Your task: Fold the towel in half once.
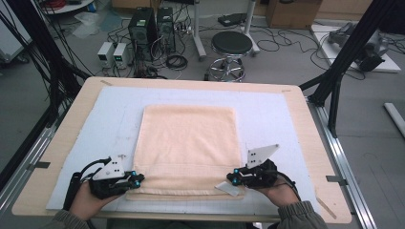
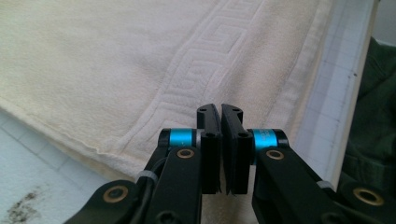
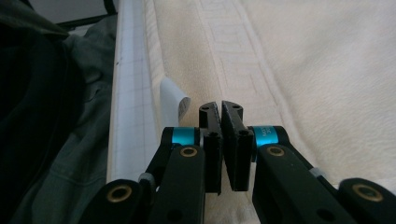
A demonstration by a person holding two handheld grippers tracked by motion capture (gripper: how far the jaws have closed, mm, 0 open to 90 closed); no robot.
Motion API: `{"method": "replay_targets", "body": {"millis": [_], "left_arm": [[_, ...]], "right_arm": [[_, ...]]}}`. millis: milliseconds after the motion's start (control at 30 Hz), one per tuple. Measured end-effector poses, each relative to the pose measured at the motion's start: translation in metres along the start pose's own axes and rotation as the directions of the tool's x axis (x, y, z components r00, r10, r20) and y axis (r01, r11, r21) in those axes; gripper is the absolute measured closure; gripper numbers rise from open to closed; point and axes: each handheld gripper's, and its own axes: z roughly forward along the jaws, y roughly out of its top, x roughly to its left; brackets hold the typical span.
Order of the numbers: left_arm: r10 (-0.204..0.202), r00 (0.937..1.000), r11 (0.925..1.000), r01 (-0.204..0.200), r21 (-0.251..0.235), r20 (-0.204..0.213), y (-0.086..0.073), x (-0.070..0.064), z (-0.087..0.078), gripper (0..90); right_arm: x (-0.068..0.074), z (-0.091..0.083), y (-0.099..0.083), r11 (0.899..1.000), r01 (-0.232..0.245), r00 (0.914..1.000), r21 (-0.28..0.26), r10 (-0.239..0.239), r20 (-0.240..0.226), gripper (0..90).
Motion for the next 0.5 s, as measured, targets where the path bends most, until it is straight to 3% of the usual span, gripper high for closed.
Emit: {"method": "replay_targets", "body": {"millis": [100,333,433,500], "left_arm": [[-0.017,0.9997,0.9992,0.016,0.036,0.016,-0.004,0.002,0.008,74.7],[-0.031,0.9987,0.9966,0.028,0.077,0.039,-0.01,0.007,0.017,76.0],[-0.032,0.9991,0.998,0.03,0.056,0.028,-0.009,0.007,0.017,74.2],[-0.02,0.9993,0.9993,0.019,0.033,0.031,-0.006,0.007,0.016,68.2]], "right_arm": [[-0.005,0.008,-0.006,0.999,-0.043,0.9989,0.023,0.044,-0.014,77.2],[-0.012,0.023,-0.012,0.994,-0.068,0.9974,0.089,0.07,-0.017,74.5],[-0.013,0.021,-0.011,0.997,-0.058,0.9983,0.058,0.058,-0.001,70.4],[-0.012,0.018,-0.009,0.998,-0.051,0.9987,0.031,0.051,0.01,69.0]]}}
